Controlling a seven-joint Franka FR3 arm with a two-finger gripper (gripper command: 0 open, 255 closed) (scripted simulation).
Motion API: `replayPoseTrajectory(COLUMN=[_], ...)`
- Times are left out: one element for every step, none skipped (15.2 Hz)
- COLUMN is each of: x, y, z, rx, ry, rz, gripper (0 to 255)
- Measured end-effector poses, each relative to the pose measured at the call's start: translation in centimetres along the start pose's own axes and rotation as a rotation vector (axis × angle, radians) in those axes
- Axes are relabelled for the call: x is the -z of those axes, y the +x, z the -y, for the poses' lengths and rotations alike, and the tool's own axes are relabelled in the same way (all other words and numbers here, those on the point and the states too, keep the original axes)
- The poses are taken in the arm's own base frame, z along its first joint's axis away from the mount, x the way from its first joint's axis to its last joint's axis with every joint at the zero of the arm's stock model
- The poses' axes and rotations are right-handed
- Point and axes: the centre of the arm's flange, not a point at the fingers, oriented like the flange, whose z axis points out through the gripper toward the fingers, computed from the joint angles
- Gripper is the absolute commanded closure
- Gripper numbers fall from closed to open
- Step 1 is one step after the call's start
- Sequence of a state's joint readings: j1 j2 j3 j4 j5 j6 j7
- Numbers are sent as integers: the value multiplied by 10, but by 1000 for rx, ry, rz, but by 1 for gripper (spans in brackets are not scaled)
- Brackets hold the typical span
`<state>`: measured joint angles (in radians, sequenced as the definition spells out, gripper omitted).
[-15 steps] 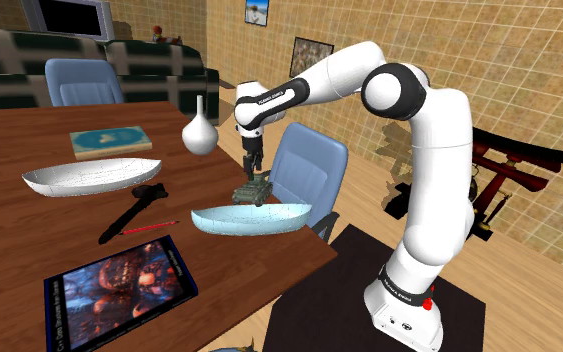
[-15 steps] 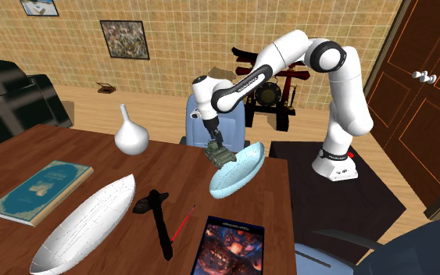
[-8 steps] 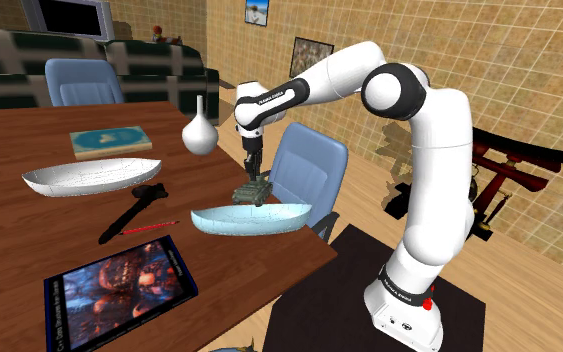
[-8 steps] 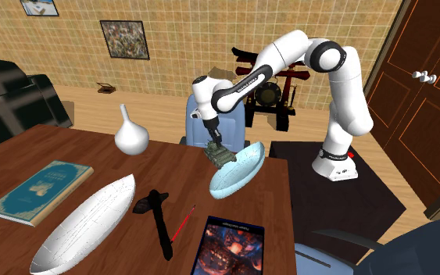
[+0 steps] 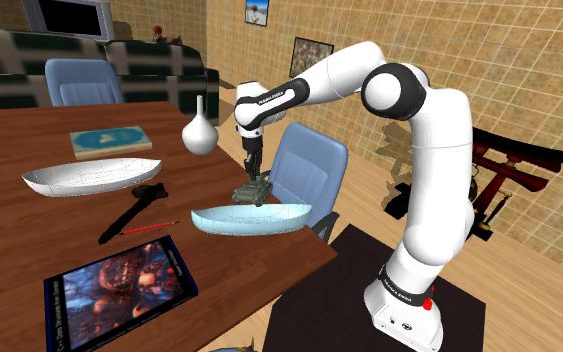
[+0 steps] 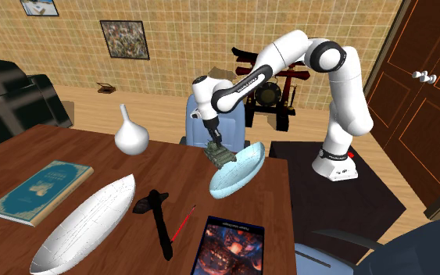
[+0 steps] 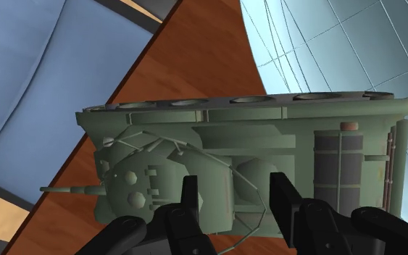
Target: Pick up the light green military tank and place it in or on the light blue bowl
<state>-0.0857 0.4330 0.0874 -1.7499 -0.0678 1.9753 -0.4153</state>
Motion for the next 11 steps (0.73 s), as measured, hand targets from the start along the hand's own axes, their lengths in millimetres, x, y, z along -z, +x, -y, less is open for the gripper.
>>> replayPoseTrajectory(x=[2,5,10,15,20,25,31,35,41,46,50], y=[-1,-1,-2,-3,-4,-5,-6,-7,-8,-10,-11], z=[0,0,1,1,2,2,2,2,2,2,3], rx=[0,0,0,0,0,0,0,0,0,0,0], ry=[0,1,1,1,1,1,1,1,1,1,1], rz=[1,1,1,1,1,1,1,1,1,1,1], gripper=[255,255,255,255,255,255,255,255,255,255,255])
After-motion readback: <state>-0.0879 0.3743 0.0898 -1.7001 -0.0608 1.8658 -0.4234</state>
